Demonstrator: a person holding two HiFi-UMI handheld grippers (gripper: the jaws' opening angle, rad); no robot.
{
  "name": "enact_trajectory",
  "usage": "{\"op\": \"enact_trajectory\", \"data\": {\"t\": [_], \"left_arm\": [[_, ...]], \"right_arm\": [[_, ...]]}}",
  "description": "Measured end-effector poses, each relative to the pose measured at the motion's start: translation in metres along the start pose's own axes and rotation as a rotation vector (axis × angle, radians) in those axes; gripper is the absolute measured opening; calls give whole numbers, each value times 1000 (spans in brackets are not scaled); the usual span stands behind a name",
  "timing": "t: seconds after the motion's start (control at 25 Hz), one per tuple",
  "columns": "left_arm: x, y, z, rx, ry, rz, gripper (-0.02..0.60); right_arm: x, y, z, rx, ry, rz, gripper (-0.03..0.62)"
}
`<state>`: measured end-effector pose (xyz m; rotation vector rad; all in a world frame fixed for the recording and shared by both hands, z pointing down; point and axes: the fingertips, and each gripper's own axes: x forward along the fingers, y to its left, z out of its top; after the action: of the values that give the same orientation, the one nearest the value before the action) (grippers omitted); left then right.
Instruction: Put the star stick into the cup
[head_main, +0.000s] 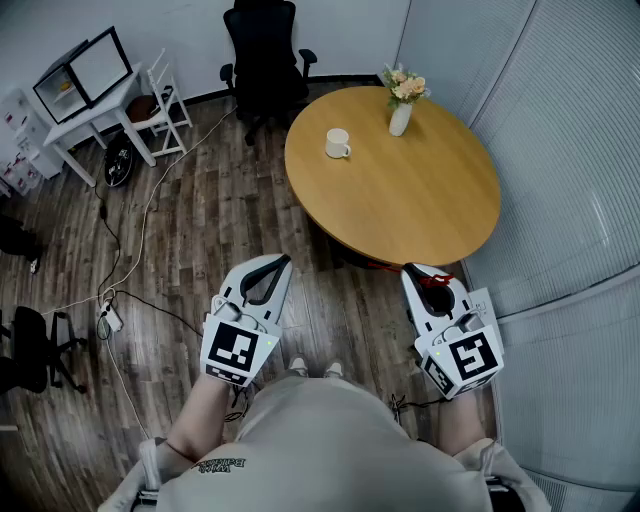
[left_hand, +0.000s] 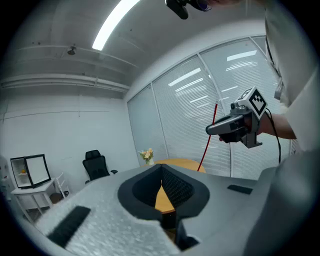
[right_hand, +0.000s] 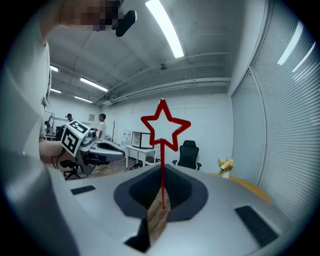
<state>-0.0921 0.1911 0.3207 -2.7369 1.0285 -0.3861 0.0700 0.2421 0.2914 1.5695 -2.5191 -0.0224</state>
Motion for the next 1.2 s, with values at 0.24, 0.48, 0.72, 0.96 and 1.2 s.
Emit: {"op": "enact_trajectory", "data": {"t": [0.24, 0.48, 0.72, 0.96, 1.2], "left_arm": [[-2, -8, -1, -1, 1, -13, 21], [2, -6, 5, -6, -4, -6, 21], [6, -10, 3, -8, 0, -2, 21], [16, -16, 2, -9, 18, 2, 21], [30, -26, 5, -6, 29, 4, 21]], "right_arm": [[0, 6, -1, 47, -21, 4, 35], [4, 8, 5, 52, -37, 16, 35], [7, 6, 3, 53, -43, 32, 35], [8, -6, 2, 65, -54, 48, 35], [8, -16, 0, 60, -66, 73, 35]]}}
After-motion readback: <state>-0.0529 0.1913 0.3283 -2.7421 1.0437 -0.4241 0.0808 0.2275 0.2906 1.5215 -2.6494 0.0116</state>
